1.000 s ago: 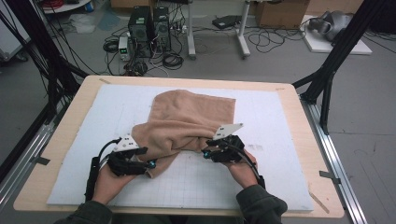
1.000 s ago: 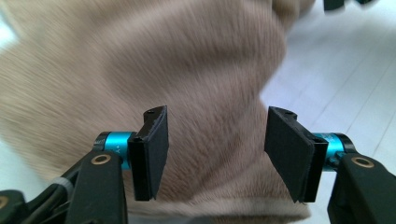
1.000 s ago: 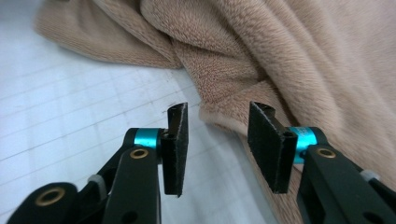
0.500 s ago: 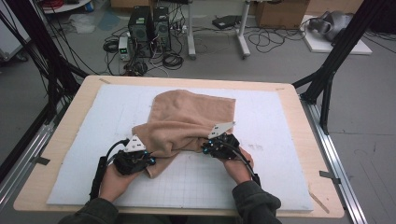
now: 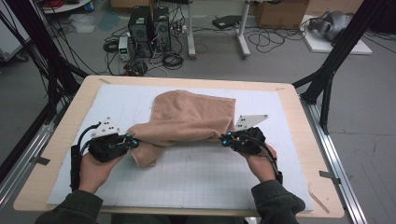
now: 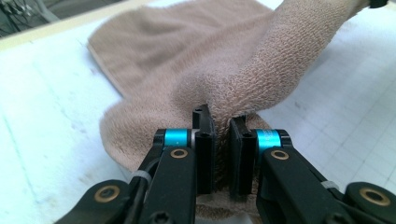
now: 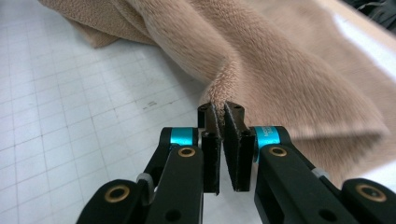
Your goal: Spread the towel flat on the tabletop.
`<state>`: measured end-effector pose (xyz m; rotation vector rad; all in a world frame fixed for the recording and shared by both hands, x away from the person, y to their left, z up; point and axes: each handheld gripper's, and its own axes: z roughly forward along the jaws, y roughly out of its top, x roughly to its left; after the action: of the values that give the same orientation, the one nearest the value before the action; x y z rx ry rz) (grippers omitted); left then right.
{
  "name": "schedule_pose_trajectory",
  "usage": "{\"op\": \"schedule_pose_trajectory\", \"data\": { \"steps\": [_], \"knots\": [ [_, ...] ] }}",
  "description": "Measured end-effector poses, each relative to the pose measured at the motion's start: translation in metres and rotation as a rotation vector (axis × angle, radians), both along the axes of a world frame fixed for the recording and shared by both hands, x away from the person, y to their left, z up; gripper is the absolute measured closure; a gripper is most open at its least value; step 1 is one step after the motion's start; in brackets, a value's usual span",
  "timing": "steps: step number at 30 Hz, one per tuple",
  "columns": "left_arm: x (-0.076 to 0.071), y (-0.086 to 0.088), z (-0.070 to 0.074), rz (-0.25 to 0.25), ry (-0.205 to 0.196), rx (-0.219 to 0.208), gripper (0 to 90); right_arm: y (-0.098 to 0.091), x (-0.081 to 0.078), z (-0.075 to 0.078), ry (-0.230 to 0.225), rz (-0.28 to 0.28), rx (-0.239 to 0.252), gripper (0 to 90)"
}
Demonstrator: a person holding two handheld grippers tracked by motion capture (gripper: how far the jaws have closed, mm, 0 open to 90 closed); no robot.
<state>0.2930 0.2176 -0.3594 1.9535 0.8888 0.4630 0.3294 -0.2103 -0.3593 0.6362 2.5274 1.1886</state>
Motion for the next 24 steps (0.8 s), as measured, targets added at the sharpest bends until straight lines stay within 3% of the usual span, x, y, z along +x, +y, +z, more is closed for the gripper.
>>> {"op": "schedule_pose_trajectory", "data": {
  "steps": [2, 8, 10, 11, 17, 24],
  "knots": [
    [0.001, 0.001, 0.006, 0.001, -0.015, -0.017, 82.7, -0.007, -0.001, 0.009, -0.012, -0.006, 0.012, 86.0],
    [0.006, -0.004, 0.021, -0.005, -0.045, -0.016, 82.7, -0.019, -0.009, 0.032, -0.059, -0.005, 0.038, 86.2],
    [0.01, -0.007, 0.018, -0.006, -0.04, 0.015, 82.7, -0.02, -0.008, 0.035, -0.061, -0.009, 0.033, 86.1],
    [0.014, -0.009, 0.014, 0.0, -0.036, 0.054, 82.6, -0.02, -0.006, 0.034, -0.045, -0.01, 0.029, 86.1],
    [0.046, -0.013, -0.027, 0.04, 0.072, 0.136, 82.6, -0.007, 0.023, -0.006, 0.072, -0.047, -0.019, 85.9],
    [0.074, -0.022, -0.054, 0.044, 0.165, 0.188, 81.3, 0.008, 0.06, -0.055, 0.216, -0.099, -0.086, 85.4]
  ]
}}
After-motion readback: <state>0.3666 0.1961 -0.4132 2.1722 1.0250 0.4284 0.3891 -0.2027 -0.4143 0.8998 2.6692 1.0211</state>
